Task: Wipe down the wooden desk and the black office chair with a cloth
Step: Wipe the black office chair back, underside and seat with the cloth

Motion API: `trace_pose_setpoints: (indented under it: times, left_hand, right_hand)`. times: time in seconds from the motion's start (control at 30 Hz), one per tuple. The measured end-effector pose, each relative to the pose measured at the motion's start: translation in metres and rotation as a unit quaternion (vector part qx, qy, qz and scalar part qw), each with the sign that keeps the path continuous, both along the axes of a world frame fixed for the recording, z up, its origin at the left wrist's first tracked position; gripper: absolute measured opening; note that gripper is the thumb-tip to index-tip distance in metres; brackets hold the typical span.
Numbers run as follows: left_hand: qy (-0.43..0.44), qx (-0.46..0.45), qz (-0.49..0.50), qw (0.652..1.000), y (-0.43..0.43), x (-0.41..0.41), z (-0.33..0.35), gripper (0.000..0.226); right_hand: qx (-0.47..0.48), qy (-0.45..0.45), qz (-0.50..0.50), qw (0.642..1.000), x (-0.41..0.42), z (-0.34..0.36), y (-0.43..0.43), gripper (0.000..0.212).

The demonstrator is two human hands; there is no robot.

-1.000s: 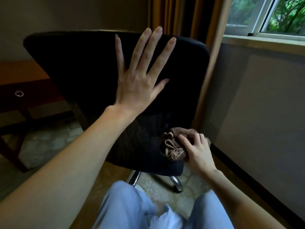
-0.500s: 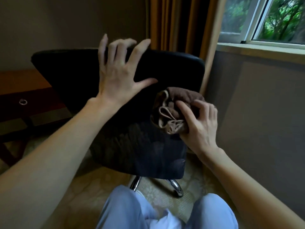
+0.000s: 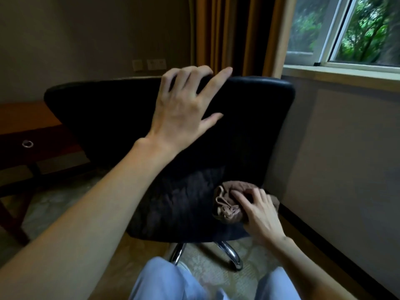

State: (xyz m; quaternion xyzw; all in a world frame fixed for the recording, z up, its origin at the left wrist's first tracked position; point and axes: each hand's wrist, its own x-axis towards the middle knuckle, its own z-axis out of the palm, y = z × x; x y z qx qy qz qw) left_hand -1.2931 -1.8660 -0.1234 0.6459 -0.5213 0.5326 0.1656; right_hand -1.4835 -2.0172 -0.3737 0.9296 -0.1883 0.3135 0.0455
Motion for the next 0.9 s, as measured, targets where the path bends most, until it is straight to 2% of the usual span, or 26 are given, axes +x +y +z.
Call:
trace_pose_setpoints:
  times: [0.23, 0.37, 0.47, 0.53, 0.6, 0.73, 0.8, 0.9]
  left_hand:
    - [0.016, -0.05, 0.034, 0.998, 0.023, 0.024, -0.007, 0.071]
    - [0.034, -0.093, 0.045, 0.994, 0.032, 0.036, -0.017, 0.071]
    - [0.03, -0.108, 0.038, 0.993, 0.033, 0.04, -0.018, 0.071]
    - [0.03, -0.11, 0.036, 0.993, 0.033, 0.042, -0.017, 0.071]
    - [0.031, -0.107, 0.034, 0.993, 0.034, 0.044, -0.016, 0.071]
    - [0.027, -0.109, 0.04, 0.993, 0.033, 0.043, -0.016, 0.069]
    - [0.025, -0.118, 0.041, 0.992, 0.032, 0.04, -0.017, 0.069]
    - [0.029, -0.126, 0.042, 0.991, 0.03, 0.038, -0.019, 0.068]
  right_hand:
    - [-0.018, -0.217, 0.039, 0.975, 0.007, 0.071, -0.003, 0.066]
    - [-0.036, -0.297, 0.059, 0.952, 0.031, 0.103, 0.0, 0.075]
    - [-0.126, -0.239, 0.047, 0.962, 0.044, 0.093, -0.005, 0.065]
    - [-0.167, -0.188, 0.042, 0.967, 0.048, 0.069, -0.01, 0.067]
    - [-0.163, -0.155, 0.034, 0.974, 0.05, 0.043, -0.013, 0.077]
    - [-0.151, -0.042, 0.05, 0.986, 0.037, 0.01, -0.019, 0.078]
    - [-0.147, 0.023, 0.055, 0.987, 0.026, 0.005, -0.021, 0.081]
    - [-0.121, 0.063, 0.035, 0.99, 0.017, 0.012, -0.016, 0.079]
